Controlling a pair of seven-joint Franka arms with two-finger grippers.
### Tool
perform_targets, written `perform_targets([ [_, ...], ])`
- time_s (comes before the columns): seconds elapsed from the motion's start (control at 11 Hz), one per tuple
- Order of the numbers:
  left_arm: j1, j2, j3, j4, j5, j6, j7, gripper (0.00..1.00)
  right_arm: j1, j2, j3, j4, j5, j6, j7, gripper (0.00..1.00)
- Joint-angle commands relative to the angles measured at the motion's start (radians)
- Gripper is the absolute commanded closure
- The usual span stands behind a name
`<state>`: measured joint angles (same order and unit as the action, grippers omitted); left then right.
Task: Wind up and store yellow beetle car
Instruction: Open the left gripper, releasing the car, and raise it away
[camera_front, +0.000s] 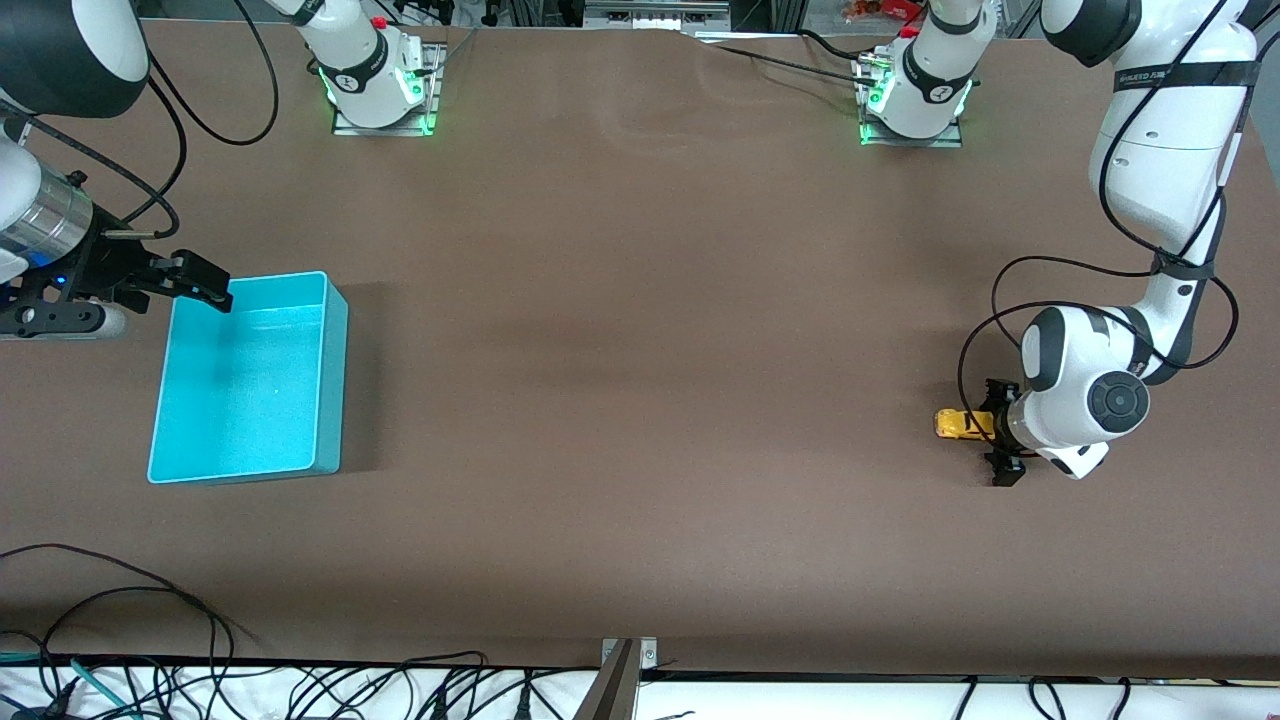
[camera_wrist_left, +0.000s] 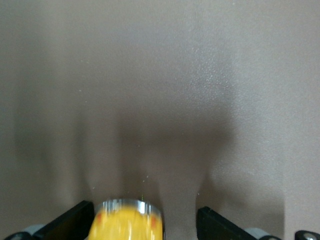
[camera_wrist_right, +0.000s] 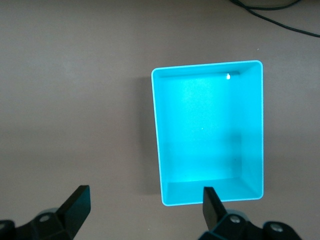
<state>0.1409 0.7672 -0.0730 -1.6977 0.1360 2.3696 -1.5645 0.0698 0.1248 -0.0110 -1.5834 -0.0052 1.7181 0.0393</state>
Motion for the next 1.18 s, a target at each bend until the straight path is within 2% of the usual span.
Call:
perform_targets([
  [0.0, 0.0, 0.027, -0.001, 0.03, 0.013, 0.007, -0.025, 0.0, -0.002, 0.003, 0.0, 0.014, -0.007, -0.015, -0.004, 0.0],
  [0.36, -0.004, -0.028, -0.005, 0.03, 0.013, -0.061, -0.023, 0.0, -0.002, 0.003, 0.0, 0.014, -0.007, -0.015, -0.004, 0.0],
  [0.64, 0.0, -0.104, -0.008, 0.03, 0.013, -0.15, -0.003, 0.0, -0.002, 0.003, 0.0, 0.014, -0.007, -0.015, -0.004, 0.0],
  [1.0, 0.011, -0.219, -0.031, 0.03, 0.004, -0.225, 0.127, 0.0, -0.002, 0.003, 0.0, 0.014, -0.007, -0.015, -0.003, 0.0],
  [1.09, 0.011, -0.242, -0.031, 0.033, -0.028, -0.245, 0.177, 0.0, -0.002, 0.003, 0.0, 0.014, -0.007, -0.015, -0.002, 0.0],
])
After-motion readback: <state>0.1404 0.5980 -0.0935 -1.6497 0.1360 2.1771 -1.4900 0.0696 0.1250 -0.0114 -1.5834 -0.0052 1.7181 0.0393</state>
